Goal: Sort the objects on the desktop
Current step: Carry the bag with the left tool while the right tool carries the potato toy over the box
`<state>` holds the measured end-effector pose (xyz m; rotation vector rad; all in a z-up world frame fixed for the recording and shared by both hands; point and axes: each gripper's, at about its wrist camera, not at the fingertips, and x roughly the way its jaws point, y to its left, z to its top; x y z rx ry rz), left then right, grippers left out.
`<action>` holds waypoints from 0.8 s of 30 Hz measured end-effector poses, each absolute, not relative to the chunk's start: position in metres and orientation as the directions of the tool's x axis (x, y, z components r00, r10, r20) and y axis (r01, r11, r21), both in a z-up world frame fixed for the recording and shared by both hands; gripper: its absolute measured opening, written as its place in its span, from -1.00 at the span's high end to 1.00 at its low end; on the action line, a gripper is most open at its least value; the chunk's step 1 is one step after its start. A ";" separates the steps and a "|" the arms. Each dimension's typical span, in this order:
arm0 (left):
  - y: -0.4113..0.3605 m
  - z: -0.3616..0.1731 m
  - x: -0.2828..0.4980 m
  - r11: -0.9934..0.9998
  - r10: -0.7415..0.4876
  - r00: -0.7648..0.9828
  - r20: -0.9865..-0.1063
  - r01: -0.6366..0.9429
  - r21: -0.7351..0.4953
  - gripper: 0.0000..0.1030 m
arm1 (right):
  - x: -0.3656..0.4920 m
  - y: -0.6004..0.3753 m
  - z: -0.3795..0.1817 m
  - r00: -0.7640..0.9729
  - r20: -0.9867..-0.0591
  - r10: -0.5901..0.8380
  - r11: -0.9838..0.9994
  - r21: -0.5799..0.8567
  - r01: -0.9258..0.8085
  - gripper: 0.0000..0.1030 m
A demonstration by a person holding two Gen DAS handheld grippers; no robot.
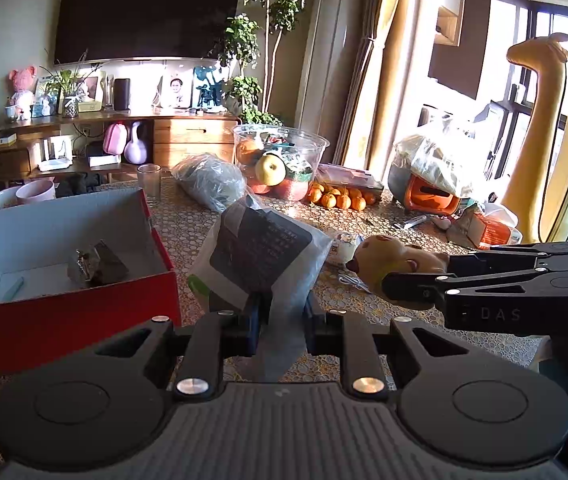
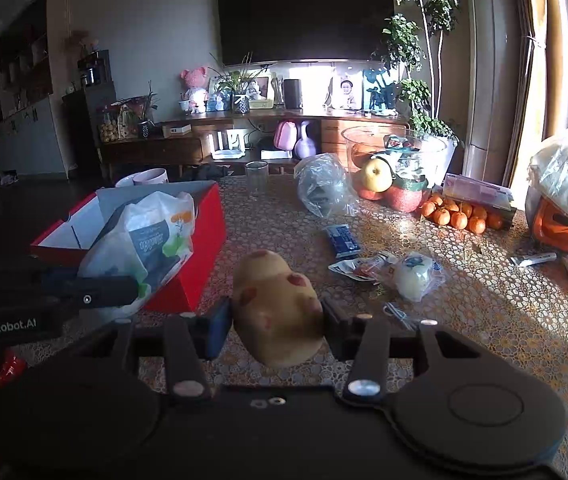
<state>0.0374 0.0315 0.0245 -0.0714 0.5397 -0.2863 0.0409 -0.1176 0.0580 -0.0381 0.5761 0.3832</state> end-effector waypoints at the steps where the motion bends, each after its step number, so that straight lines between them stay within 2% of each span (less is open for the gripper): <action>1: 0.034 0.025 0.037 0.959 -0.284 0.821 -0.496 0.246 -0.142 0.62 | 0.041 -0.114 0.059 0.768 -0.538 0.348 0.926 0.070 -0.370 0.07; 24: 0.116 0.039 0.043 0.990 -0.141 0.853 -0.502 0.106 -0.097 0.62 | 0.073 -0.013 0.076 0.699 -0.532 0.478 0.830 0.013 -0.557 0.07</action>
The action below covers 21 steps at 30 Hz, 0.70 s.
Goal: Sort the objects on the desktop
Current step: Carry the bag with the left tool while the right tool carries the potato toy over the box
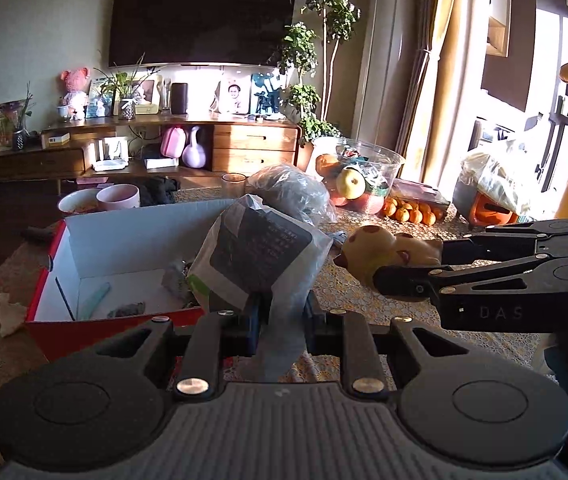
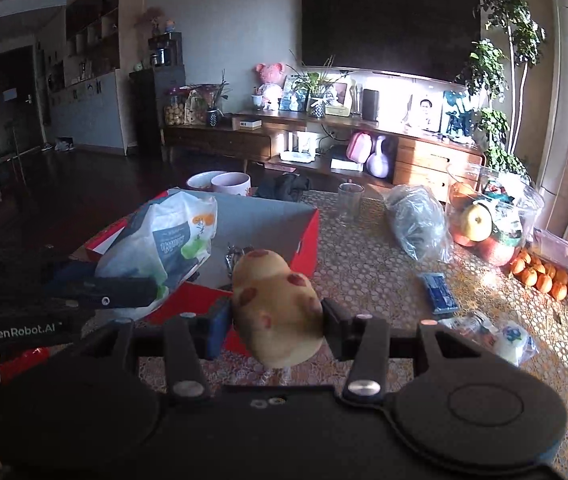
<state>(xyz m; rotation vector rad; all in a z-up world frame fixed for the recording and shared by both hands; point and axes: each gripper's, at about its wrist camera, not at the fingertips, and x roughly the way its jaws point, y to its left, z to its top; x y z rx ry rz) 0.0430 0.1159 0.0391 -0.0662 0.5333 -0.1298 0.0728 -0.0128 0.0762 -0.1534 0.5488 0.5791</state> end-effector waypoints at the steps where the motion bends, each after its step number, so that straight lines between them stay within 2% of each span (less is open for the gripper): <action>1: 0.119 0.040 0.044 0.991 -0.132 0.854 -0.503 0.100 -0.091 0.62 | 0.075 -0.009 0.077 0.698 -0.531 0.481 0.827 0.009 -0.563 0.07; 11: 0.154 0.048 0.068 0.998 -0.055 0.854 -0.517 0.047 -0.029 0.62 | 0.102 0.018 0.084 0.678 -0.532 0.507 0.802 0.002 -0.597 0.06; 21: 0.182 0.046 0.102 0.998 0.003 0.821 -0.571 0.029 0.047 0.62 | 0.130 0.042 0.077 0.658 -0.553 0.511 0.787 -0.008 -0.618 0.06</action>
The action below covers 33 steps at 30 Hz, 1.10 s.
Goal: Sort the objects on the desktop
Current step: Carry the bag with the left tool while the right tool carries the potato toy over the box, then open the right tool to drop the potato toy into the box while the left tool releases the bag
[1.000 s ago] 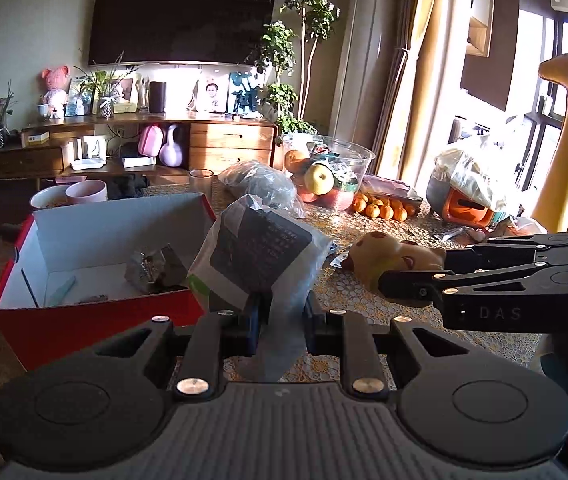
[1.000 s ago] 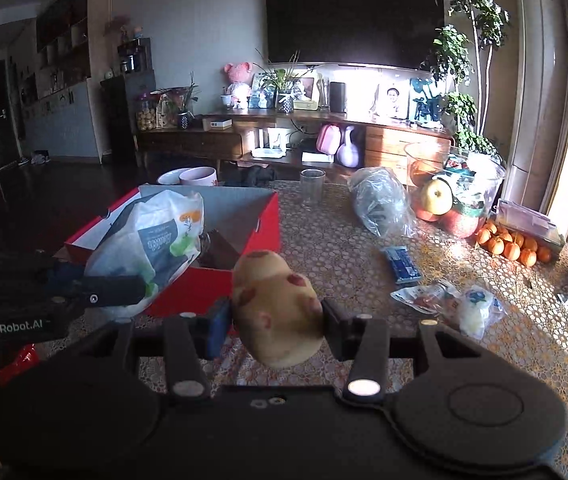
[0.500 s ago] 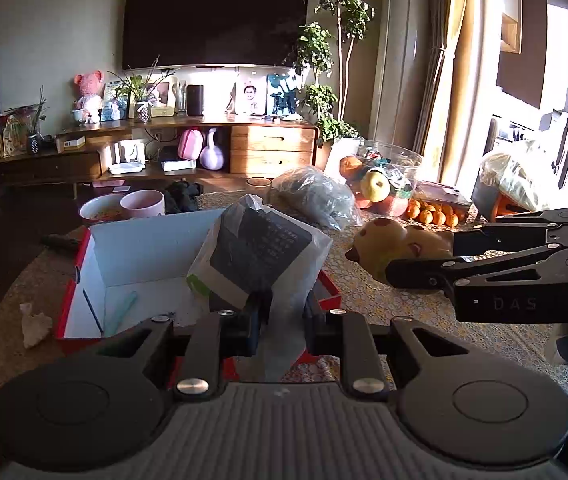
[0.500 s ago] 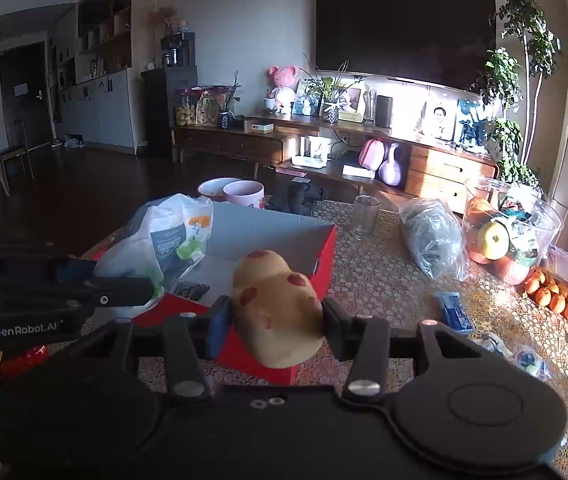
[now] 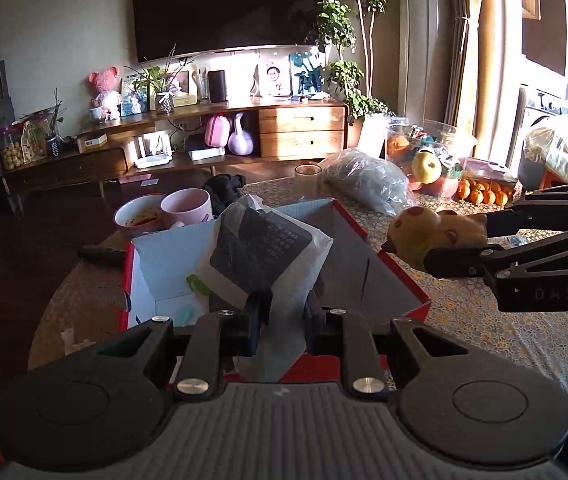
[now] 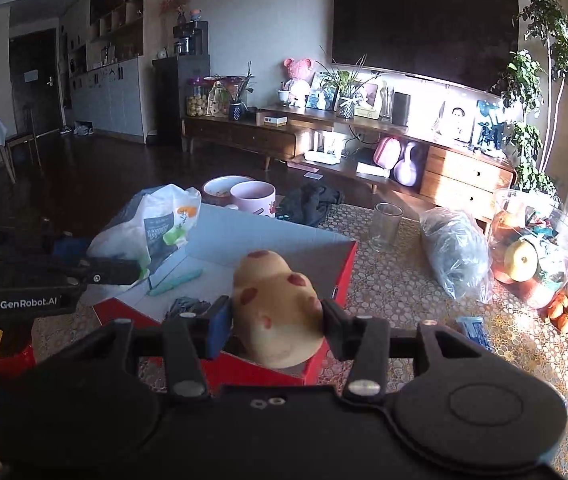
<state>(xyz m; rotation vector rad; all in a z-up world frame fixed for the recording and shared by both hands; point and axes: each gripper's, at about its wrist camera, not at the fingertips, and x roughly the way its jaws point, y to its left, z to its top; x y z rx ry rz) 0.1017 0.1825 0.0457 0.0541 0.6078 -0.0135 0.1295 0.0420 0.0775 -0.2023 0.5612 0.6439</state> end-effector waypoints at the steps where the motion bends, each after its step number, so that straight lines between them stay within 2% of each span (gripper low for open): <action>1: 0.186 0.045 0.106 0.998 0.009 0.817 -0.577 0.028 0.055 0.62 | 0.132 0.043 0.077 0.656 -0.556 0.511 0.786 -0.006 -0.618 0.06; 14: 0.212 0.027 0.162 0.982 0.102 0.757 -0.645 0.028 0.188 0.62 | 0.150 0.067 0.065 0.627 -0.586 0.513 0.755 -0.038 -0.654 0.06; 33: 0.222 -0.001 0.222 0.974 0.087 0.649 -0.756 0.104 0.201 0.62 | 0.185 0.104 0.037 0.548 -0.663 0.510 0.726 -0.010 -0.688 0.07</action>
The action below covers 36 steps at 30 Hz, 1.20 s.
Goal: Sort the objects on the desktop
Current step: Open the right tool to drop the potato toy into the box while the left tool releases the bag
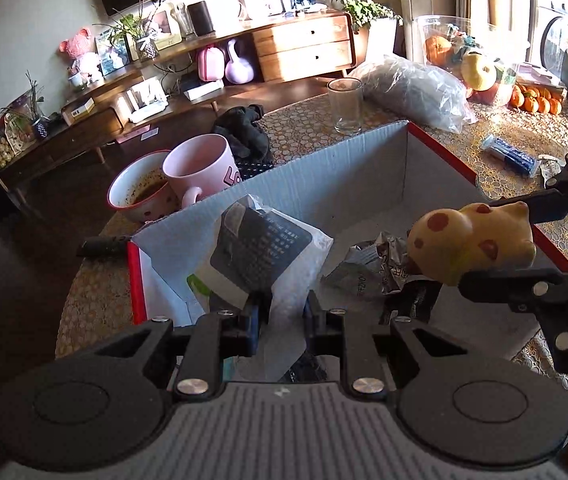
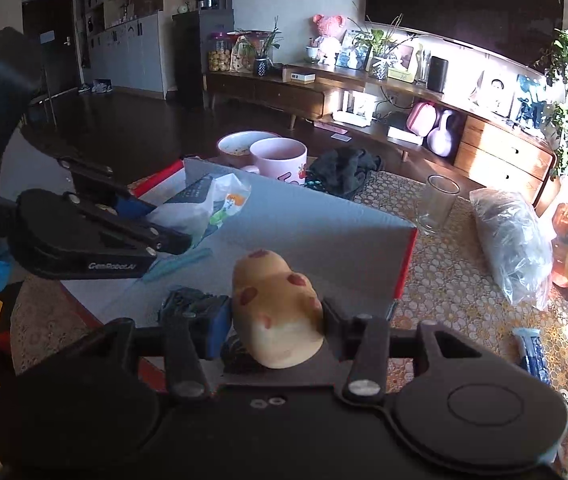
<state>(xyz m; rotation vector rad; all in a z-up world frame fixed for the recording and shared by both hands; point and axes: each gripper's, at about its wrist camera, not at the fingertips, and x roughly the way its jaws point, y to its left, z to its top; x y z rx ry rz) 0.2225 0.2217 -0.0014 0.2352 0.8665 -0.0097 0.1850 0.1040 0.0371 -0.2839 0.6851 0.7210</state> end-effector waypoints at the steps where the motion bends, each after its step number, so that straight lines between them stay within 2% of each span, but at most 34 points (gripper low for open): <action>1: 0.222 -0.003 0.225 0.974 0.091 0.646 -0.758 0.102 0.204 0.62 | 0.185 0.107 0.036 0.543 -0.666 0.511 0.720 -0.013 -0.694 0.07; 20: 0.217 -0.039 0.262 0.974 0.065 0.529 -0.846 0.150 0.168 0.61 | 0.200 0.131 0.000 0.464 -0.749 0.473 0.709 0.010 -0.705 0.07; 36: 0.214 -0.045 0.265 0.971 0.049 0.501 -0.864 0.177 0.158 0.59 | 0.204 0.127 -0.005 0.456 -0.752 0.475 0.710 0.022 -0.704 0.02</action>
